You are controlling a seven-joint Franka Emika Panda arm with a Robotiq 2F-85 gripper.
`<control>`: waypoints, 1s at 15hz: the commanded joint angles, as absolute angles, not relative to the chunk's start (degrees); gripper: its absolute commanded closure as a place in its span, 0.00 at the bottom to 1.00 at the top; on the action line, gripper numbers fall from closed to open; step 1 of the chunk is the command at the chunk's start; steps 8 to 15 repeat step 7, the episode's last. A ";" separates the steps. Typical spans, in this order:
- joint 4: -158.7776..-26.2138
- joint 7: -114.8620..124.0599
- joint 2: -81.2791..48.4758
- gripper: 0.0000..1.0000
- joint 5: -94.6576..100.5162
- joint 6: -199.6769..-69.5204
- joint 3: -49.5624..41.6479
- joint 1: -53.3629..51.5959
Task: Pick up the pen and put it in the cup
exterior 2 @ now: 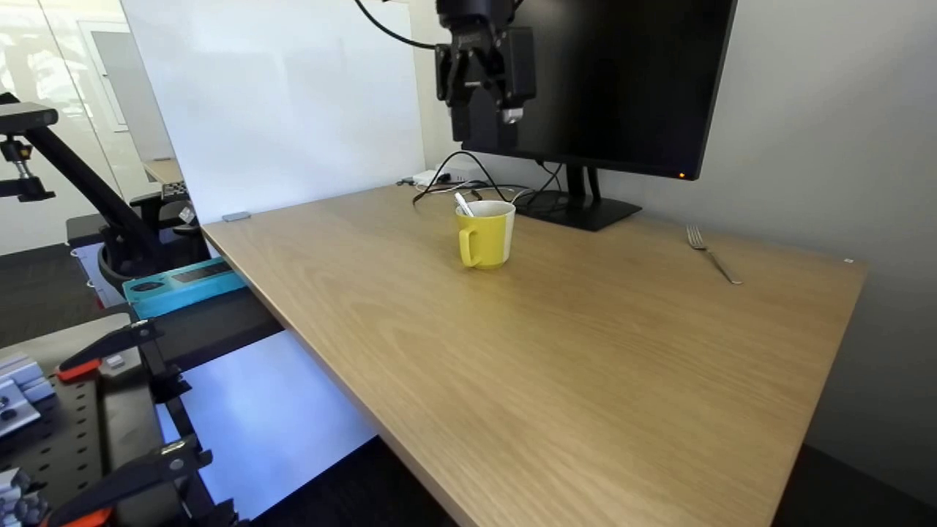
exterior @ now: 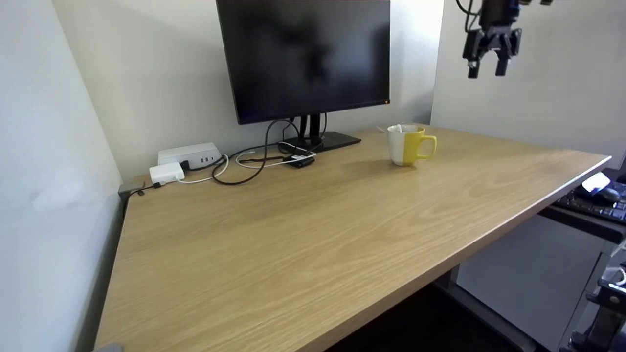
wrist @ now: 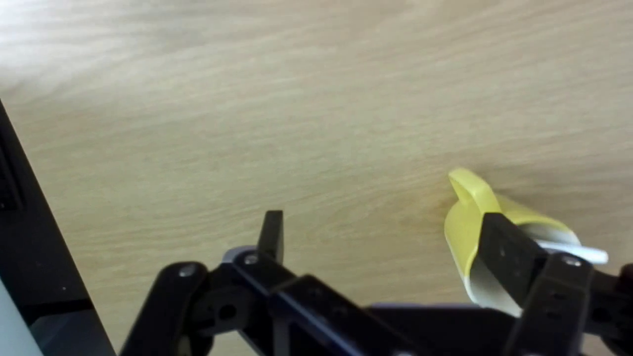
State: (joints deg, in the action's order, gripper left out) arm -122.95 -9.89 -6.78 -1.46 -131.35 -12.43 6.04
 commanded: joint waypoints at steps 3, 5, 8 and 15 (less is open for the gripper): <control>-129.14 -10.84 -2.83 0.00 -1.37 -131.95 -11.38 8.57; -127.75 -10.62 -3.63 0.00 -1.36 -131.93 -10.90 8.35; -127.64 -10.57 -3.91 0.00 -1.35 -131.93 -10.83 8.40; -127.64 -10.57 -3.91 0.00 -1.35 -131.93 -10.83 8.40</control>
